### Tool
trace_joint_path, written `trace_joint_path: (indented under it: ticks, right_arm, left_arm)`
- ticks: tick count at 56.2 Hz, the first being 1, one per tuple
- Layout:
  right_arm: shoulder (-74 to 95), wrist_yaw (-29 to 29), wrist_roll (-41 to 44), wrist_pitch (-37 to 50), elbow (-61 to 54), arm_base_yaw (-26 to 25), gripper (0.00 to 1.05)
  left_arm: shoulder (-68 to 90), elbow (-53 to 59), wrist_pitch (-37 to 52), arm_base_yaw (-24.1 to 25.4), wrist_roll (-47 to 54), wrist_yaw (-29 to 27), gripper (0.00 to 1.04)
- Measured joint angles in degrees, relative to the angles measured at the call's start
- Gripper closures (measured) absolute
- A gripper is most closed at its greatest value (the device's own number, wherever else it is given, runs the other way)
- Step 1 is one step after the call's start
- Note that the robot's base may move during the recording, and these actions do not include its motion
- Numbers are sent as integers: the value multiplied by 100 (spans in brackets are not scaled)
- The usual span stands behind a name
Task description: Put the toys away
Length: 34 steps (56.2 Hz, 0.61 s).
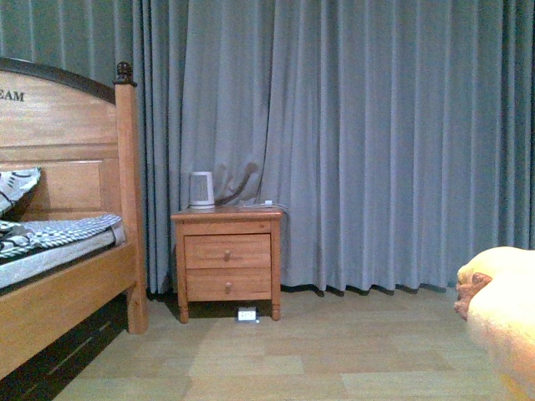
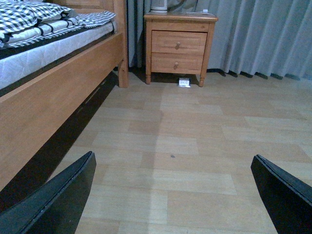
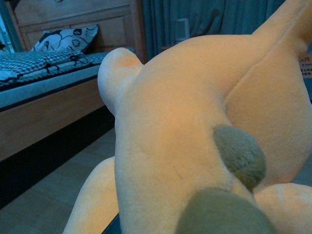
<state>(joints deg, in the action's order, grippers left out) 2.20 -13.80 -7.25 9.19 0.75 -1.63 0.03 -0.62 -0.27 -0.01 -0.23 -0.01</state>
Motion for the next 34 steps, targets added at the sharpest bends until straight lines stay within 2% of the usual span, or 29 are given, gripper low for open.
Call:
trace_joint_path:
  ticks: [34]
  right_arm:
    - [0, -13, 2, 0, 0, 0, 87]
  left_arm:
    - [-2, 0, 0, 0, 0, 9, 6]
